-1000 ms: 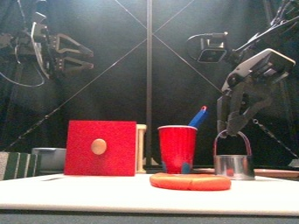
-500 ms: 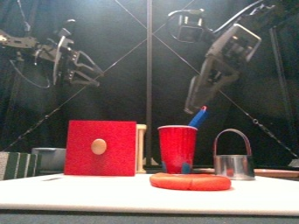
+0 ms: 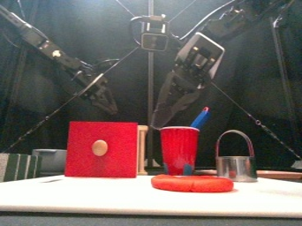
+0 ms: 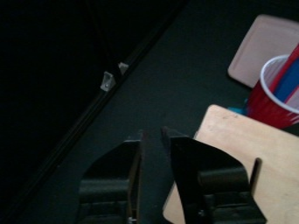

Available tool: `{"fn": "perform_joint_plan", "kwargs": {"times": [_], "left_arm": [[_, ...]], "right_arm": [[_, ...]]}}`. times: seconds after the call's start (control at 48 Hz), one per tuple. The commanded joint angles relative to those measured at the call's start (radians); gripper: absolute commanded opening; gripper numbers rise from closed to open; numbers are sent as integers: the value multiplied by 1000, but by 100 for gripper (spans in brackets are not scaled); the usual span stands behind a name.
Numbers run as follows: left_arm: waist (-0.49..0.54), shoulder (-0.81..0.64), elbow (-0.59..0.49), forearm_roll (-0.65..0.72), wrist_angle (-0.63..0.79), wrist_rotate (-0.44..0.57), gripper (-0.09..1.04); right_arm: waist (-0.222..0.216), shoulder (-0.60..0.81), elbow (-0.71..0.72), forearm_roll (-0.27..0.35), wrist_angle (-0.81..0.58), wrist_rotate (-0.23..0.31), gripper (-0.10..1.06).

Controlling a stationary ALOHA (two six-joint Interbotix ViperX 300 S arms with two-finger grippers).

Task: Get the cutter from the drawer then cut the dough then place the extra dough in the bowl
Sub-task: Shut the drawer

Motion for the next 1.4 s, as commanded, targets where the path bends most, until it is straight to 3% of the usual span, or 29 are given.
{"fn": "perform_joint_plan", "kwargs": {"times": [0.021, 0.125, 0.25, 0.396, 0.479, 0.875, 1.396], "left_arm": [[3, 78, -114, 5, 129, 51, 50], [3, 144, -172, -44, 201, 156, 51], [9, 199, -213, -195, 247, 324, 51], [8, 207, -209, -380, 241, 506, 51], [8, 212, -195, -411, 233, 563, 51], [5, 225, -135, -437, 160, 563, 51], [-3, 241, -155, -431, 138, 575, 51]], "right_arm": [[9, 12, -51, 2, -8, 2, 48], [14, 40, -81, 0, -9, 2, 48], [14, 77, -123, -2, -9, 5, 48], [8, 132, -178, -6, 0, 8, 48], [6, 161, -207, -15, 0, 5, 48], [-69, 232, -302, -63, 2, -2, 48], [-141, 245, -331, -144, 35, 8, 48]]}}
